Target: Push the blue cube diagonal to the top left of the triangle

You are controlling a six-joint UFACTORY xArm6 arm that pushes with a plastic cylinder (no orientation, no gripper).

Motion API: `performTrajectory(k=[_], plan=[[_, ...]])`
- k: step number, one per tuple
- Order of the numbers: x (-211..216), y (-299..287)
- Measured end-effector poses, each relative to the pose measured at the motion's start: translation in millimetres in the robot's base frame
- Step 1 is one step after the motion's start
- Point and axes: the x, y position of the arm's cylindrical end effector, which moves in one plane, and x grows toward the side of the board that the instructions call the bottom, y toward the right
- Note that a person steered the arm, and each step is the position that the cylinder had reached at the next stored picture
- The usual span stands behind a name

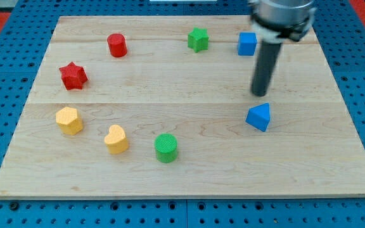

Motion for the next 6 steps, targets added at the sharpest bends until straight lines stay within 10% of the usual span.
performTrajectory(k=[1,3,6], plan=[[-57,58],[-153,-29],[-118,-22]])
